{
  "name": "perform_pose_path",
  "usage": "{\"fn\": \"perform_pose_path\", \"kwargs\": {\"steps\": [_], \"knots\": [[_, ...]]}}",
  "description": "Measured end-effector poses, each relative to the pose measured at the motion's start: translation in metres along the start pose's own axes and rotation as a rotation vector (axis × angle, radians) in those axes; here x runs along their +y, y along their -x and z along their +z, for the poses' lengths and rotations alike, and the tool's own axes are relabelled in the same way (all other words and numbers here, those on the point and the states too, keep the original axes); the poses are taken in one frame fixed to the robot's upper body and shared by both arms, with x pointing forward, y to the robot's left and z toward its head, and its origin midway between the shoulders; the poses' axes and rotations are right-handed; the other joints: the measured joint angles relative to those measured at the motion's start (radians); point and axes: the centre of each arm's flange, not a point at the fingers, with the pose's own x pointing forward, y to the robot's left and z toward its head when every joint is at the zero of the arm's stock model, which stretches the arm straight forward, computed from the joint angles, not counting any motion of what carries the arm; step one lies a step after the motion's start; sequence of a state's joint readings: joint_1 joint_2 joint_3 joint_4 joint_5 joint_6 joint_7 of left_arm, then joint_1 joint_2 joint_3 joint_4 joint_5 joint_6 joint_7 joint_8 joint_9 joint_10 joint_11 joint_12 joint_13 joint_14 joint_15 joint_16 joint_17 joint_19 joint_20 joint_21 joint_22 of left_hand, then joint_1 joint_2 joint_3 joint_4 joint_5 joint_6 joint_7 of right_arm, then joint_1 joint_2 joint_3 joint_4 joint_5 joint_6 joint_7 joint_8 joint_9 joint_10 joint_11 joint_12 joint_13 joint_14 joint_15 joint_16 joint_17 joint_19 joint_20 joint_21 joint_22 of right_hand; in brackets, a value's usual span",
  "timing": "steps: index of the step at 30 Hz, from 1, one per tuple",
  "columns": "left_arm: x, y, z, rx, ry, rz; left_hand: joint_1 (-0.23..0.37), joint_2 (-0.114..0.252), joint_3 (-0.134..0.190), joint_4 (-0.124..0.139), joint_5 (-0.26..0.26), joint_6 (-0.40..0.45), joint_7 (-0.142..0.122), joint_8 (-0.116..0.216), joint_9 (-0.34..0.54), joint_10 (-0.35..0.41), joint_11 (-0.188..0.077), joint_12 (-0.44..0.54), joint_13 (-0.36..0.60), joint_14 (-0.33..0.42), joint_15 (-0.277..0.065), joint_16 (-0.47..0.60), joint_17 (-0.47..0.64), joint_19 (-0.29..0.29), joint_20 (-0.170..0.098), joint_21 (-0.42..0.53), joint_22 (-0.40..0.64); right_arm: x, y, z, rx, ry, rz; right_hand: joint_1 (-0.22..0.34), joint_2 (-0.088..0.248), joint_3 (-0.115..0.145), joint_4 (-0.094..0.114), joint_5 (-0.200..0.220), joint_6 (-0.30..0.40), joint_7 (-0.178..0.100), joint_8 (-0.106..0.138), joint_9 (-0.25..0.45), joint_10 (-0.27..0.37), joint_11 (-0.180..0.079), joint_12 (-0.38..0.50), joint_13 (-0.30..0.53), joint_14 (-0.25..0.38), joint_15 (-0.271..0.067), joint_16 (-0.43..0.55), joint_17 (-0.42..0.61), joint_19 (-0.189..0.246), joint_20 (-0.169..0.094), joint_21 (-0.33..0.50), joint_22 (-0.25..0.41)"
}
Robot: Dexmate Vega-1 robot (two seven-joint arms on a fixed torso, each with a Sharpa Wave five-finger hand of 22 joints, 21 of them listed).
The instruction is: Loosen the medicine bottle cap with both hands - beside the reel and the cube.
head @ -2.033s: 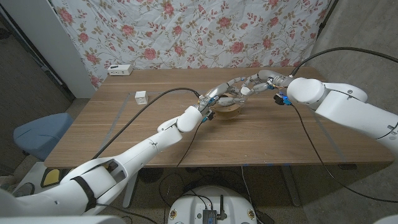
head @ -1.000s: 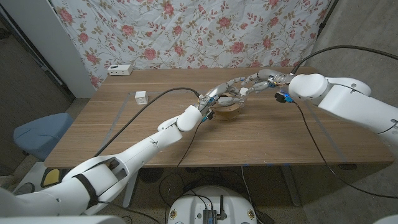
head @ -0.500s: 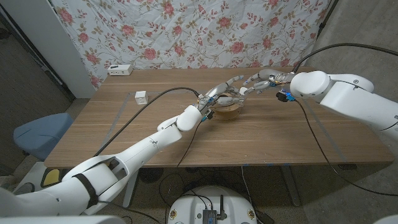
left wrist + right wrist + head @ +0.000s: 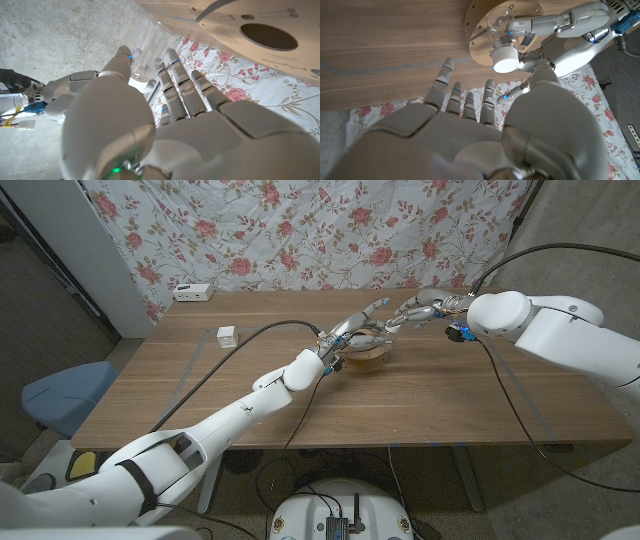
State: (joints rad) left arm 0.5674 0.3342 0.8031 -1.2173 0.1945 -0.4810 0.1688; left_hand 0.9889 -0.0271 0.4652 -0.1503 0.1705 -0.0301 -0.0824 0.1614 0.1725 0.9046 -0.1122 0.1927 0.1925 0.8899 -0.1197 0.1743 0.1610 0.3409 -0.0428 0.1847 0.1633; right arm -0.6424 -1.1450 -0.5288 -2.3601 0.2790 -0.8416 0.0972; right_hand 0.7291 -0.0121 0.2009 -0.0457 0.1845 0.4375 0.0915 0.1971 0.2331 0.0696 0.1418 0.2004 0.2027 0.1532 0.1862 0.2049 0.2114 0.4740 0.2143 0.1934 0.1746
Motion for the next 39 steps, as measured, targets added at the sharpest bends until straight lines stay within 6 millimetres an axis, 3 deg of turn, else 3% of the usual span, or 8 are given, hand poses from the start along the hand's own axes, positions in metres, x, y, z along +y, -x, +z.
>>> {"fn": "perform_pose_path", "kwargs": {"steps": [5, 7, 18, 21, 26, 39], "knots": [[0.0, 0.0, 0.001, -0.006, 0.002, -0.002, 0.0, 0.0, 0.0, 0.0, 0.0, -0.017, -0.014, 0.0, 0.0, 0.0, 0.0, 0.004, 0.0, 0.002, 0.002, 0.0, 0.0, 0.0, 0.0, 0.0, 0.0, 0.004, -0.001, 0.006, 0.006, 0.037, -0.001, -0.039, -0.004, -0.013, 0.009, 0.0, 0.026, 0.026, 0.012, 0.005, 0.018, 0.029, 0.0, 0.0, 0.018, 0.018, 0.005, -0.002, 0.026, -0.002, 0.007, 0.0], [-0.001, 0.0, 0.0, -0.005, 0.003, -0.002, 0.0, 0.0, 0.0, 0.0, -0.001, -0.021, -0.018, 0.0, 0.0, 0.0, 0.0, 0.004, 0.0, 0.006, -0.002, 0.0, 0.0, 0.0, 0.0, 0.0, 0.0, 0.0, -0.001, 0.003, 0.041, 0.073, -0.028, -0.044, -0.005, -0.016, 0.006, 0.0, 0.029, 0.029, 0.014, 0.007, 0.018, 0.028, 0.006, 0.0, 0.018, 0.018, 0.006, -0.002, 0.028, 0.001, 0.008, 0.0], [-0.001, 0.0, 0.0, -0.008, 0.003, -0.002, 0.0, 0.0, 0.0, 0.0, -0.002, -0.017, -0.046, 0.012, 0.0, 0.0, 0.0, 0.004, 0.001, 0.007, -0.003, 0.0, 0.0, 0.0, 0.0, 0.0, 0.0, -0.001, -0.001, 0.005, 0.084, 0.15, -0.067, -0.056, -0.016, -0.023, -0.002, 0.01, 0.087, 0.01, 0.044, 0.019, -0.006, 0.052, 0.003, 0.005, 0.009, 0.027, 0.002, -0.008, 0.04, 0.0, 0.012, -0.003], [-0.001, 0.0, 0.0, -0.008, 0.002, -0.002, 0.0, 0.0, 0.0, 0.0, -0.002, -0.011, -0.052, 0.013, 0.0, 0.0, 0.0, 0.004, 0.001, 0.007, -0.003, 0.0, -0.003, 0.0, 0.0, 0.0, 0.0, 0.002, -0.002, 0.006, 0.084, 0.155, -0.065, -0.049, -0.023, -0.018, -0.023, 0.019, 0.107, -0.002, 0.061, 0.024, -0.002, 0.059, 0.003, 0.005, 0.009, 0.027, 0.002, -0.012, 0.04, 0.0, 0.009, -0.003], [-0.001, 0.0, 0.0, -0.008, 0.002, -0.001, 0.0, 0.0, 0.0, 0.0, -0.002, -0.007, -0.056, 0.017, 0.0, 0.0, 0.0, 0.003, 0.001, 0.009, -0.002, 0.0, -0.003, 0.0, 0.0, 0.0, 0.0, 0.004, -0.002, 0.005, 0.092, 0.163, -0.079, -0.034, -0.038, -0.009, -0.042, 0.024, 0.133, -0.026, 0.07, 0.032, -0.003, 0.06, 0.003, 0.005, 0.009, 0.027, 0.002, -0.012, 0.049, 0.002, 0.004, -0.003], [-0.001, 0.0, 0.001, -0.008, 0.002, 0.0, 0.0, 0.0, -0.001, -0.001, -0.003, 0.0, -0.063, 0.017, 0.0, 0.004, 0.004, 0.0, 0.001, 0.009, -0.002, 0.0, -0.003, 0.0, 0.0, 0.0, 0.0, 0.005, -0.002, 0.004, 0.092, 0.166, -0.109, 0.002, -0.042, 0.005, -0.076, 0.032, 0.183, -0.04, 0.103, 0.044, -0.005, 0.067, 0.003, 0.004, 0.001, 0.026, -0.002, -0.016, 0.048, 0.002, -0.001, -0.003]]}}
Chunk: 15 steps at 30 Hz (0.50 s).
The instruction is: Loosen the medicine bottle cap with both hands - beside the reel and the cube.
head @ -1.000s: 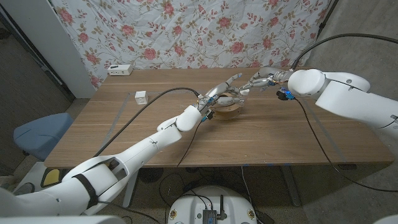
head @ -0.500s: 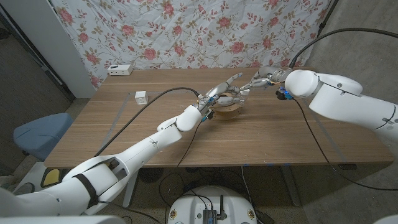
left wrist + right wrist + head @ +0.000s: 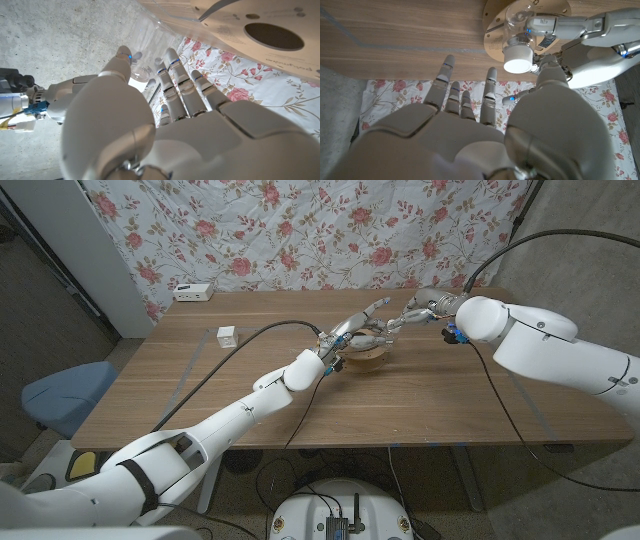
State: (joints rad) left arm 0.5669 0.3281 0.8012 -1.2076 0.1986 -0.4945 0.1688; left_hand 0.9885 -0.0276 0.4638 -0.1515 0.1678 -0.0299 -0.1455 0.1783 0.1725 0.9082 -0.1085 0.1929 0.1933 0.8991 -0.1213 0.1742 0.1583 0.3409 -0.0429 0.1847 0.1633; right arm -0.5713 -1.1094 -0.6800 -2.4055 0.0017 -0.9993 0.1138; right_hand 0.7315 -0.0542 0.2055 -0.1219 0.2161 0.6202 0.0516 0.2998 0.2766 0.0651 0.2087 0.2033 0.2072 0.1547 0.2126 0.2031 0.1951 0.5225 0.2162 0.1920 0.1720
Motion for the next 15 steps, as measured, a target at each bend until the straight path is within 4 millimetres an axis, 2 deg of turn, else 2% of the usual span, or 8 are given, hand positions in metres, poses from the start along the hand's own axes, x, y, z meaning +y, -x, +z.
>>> {"fn": "perform_pose_path", "kwargs": {"steps": [6, 7, 15], "knots": [[-0.0001, -0.0001, 0.0003, -0.001, 0.0, 0.0, 0.0, 0.0, 0.0, 0.0, 0.0, 0.005, -0.005, 0.0, 0.0, 0.0, 0.0, 0.004, 0.0, 0.0, 0.0, 0.0, 0.0, 0.0, 0.0, 0.0, 0.0, -0.003, 0.0001, -0.0014, 0.008, 0.007, -0.019, 0.009, -0.001, 0.007, -0.007, 0.0, 0.024, -0.005, 0.012, 0.005, 0.008, 0.001, 0.0, 0.0, 0.0, 0.0, 0.0, 0.0, 0.0, 0.0, 0.0, 0.0], [-0.0001, -0.0001, 0.0003, -0.001, 0.0, 0.0, 0.0, 0.0, 0.0, 0.0, 0.0, 0.005, -0.005, 0.0, 0.0, 0.0, 0.0, 0.004, 0.0, 0.0, 0.0, 0.0, 0.0, 0.0, 0.0, 0.0, 0.0, 0.0041, -0.0009, 0.0019, 0.001, -0.001, -0.007, 0.01, -0.002, 0.01, -0.01, 0.0, 0.031, -0.009, 0.015, 0.008, 0.016, 0.004, 0.0, 0.0, 0.0, 0.0, 0.0, 0.0, 0.0, 0.0, 0.0, 0.0], [-0.0003, -0.0001, -0.0002, 0.002, -0.001, 0.0, -0.004, -0.004, 0.0, 0.0, 0.003, 0.012, -0.012, 0.0, 0.0, 0.0, 0.0, 0.004, -0.001, 0.0, 0.0, 0.0, 0.0, 0.0, 0.0, 0.0, 0.0, 0.0063, -0.0017, 0.002, 0.005, -0.002, -0.014, 0.027, 0.004, 0.017, -0.017, 0.0, 0.069, -0.022, 0.039, 0.016, 0.032, -0.002, 0.005, 0.0, 0.01, 0.002, 0.004, 0.003, 0.0, 0.0, 0.0, 0.0]]}}
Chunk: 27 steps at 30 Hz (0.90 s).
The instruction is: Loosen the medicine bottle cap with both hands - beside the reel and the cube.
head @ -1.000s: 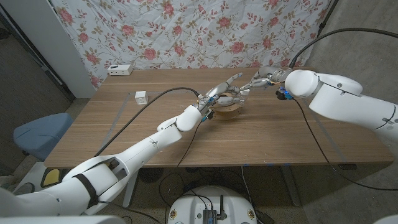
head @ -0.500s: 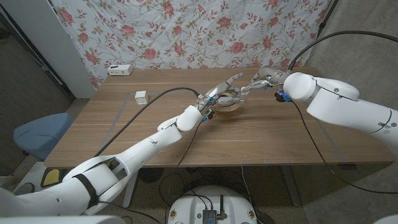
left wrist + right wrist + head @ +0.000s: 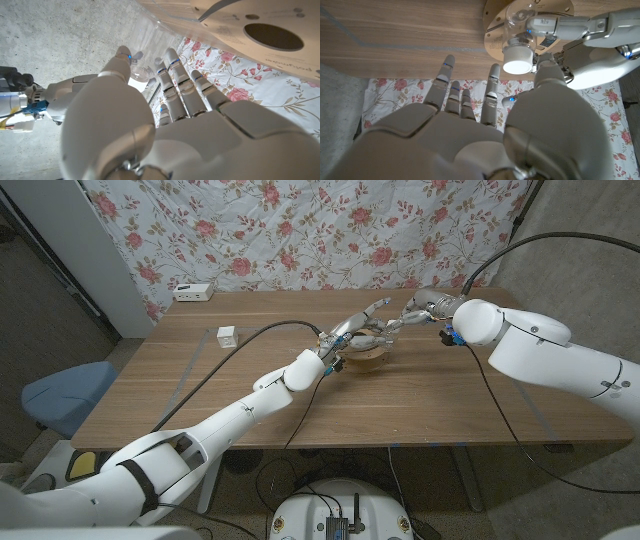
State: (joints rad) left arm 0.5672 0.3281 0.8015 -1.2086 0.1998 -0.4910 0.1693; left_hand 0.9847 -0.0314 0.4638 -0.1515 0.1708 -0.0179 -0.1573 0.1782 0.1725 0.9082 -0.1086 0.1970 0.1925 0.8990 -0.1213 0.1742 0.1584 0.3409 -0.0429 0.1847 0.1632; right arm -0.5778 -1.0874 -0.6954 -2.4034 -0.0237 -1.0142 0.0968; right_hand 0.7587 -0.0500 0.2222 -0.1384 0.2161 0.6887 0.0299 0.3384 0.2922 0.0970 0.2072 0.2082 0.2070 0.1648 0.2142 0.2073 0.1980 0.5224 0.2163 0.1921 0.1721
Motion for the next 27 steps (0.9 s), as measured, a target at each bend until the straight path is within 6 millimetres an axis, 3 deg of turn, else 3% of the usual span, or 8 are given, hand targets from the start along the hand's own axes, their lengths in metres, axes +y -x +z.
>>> {"fn": "perform_pose_path", "kwargs": {"steps": [24, 27], "knots": [[-0.0004, -0.0003, 0.0001, -0.001, -0.001, -0.004, 0.004, 0.004, 0.0, 0.0, 0.0, 0.022, -0.017, 0.007, 0.0, 0.0, 0.0, 0.0, 0.001, 0.0, 0.0, 0.0, 0.0, 0.0, 0.0, 0.0, 0.0, 0.0043, -0.0022, 0.0015, 0.005, -0.006, -0.021, 0.045, 0.018, 0.018, -0.023, 0.0, 0.073, -0.026, 0.051, 0.026, 0.061, -0.035, 0.008, -0.003, 0.044, -0.002, 0.008, 0.0, 0.019, 0.003, 0.0, 0.0], [-0.0004, -0.0003, 0.0001, -0.001, -0.001, -0.005, 0.004, 0.004, 0.0, 0.0, 0.0, 0.027, -0.019, 0.007, 0.0, 0.0, 0.0, 0.0, 0.001, 0.0, 0.0, 0.0, 0.0, 0.0, 0.0, 0.0, 0.0, 0.0045, -0.0023, 0.0015, 0.006, -0.007, -0.023, 0.047, 0.016, 0.024, -0.021, 0.0, 0.078, -0.032, 0.058, 0.03, 0.068, -0.029, 0.008, -0.003, 0.044, -0.002, 0.008, 0.0, 0.027, -0.002, 0.0, 0.0]]}}
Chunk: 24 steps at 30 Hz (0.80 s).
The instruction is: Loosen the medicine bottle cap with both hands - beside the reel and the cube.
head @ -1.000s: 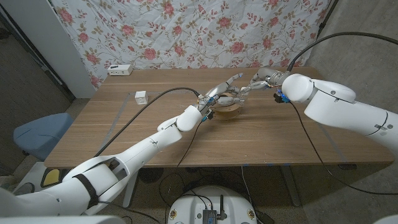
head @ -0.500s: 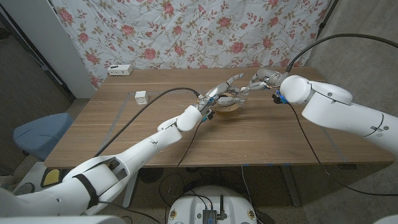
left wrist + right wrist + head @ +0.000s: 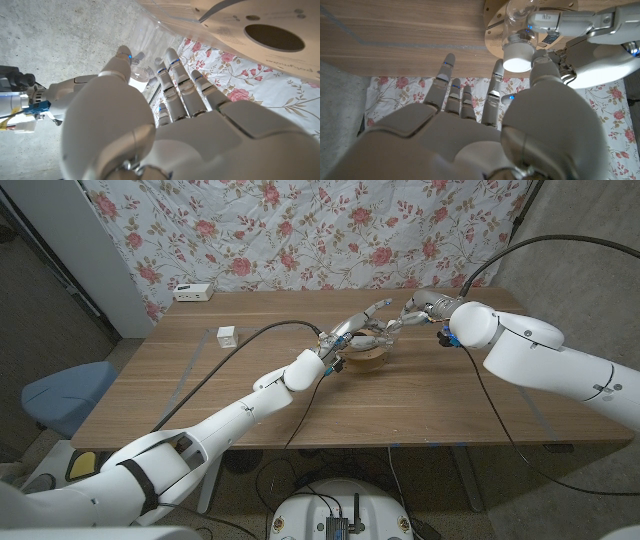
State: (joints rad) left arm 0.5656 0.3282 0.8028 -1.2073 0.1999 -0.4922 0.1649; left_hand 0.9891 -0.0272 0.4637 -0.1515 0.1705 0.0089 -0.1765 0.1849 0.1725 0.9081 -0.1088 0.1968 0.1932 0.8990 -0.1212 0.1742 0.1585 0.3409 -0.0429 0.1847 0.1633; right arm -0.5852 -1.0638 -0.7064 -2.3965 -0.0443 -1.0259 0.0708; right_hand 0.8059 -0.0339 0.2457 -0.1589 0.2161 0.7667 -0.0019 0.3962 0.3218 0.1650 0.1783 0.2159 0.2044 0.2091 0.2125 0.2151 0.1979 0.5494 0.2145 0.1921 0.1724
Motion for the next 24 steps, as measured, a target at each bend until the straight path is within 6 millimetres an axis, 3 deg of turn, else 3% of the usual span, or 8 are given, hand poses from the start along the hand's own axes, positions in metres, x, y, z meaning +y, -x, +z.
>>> {"fn": "perform_pose_path", "kwargs": {"steps": [16, 24], "knots": [[0.0001, -0.0003, 0.0006, 0.0, 0.0, -0.002, 0.0, 0.0, 0.001, 0.003, -0.002, 0.016, -0.006, 0.004, 0.0, 0.0, 0.0, 0.0, 0.0, 0.0, 0.0, 0.0, 0.0, 0.0, 0.0, 0.0, 0.0, 0.0027, -0.0008, -0.0018, 0.005, -0.006, -0.01, 0.053, 0.013, 0.02, -0.011, 0.0, 0.032, -0.014, 0.026, 0.01, 0.023, -0.023, 0.0, 0.0, 0.016, -0.005, 0.0, -0.001, 0.011, 0.0, 0.004, 0.0], [0.0002, -0.0006, 0.0006, 0.002, -0.001, -0.002, 0.0, 0.0, 0.001, 0.003, -0.002, 0.016, -0.006, 0.004, 0.0, 0.0, 0.0, 0.0, 0.0, 0.0, 0.0, 0.0, 0.0, 0.0, 0.0, 0.0, 0.0, 0.0026, -0.001, -0.0023, 0.001, -0.014, -0.018, 0.09, 0.019, 0.046, -0.018, -0.001, 0.037, -0.02, 0.033, 0.018, 0.036, -0.036, 0.0, 0.0, 0.023, -0.013, 0.0, -0.002, 0.022, 0.0, 0.004, 0.0]]}}
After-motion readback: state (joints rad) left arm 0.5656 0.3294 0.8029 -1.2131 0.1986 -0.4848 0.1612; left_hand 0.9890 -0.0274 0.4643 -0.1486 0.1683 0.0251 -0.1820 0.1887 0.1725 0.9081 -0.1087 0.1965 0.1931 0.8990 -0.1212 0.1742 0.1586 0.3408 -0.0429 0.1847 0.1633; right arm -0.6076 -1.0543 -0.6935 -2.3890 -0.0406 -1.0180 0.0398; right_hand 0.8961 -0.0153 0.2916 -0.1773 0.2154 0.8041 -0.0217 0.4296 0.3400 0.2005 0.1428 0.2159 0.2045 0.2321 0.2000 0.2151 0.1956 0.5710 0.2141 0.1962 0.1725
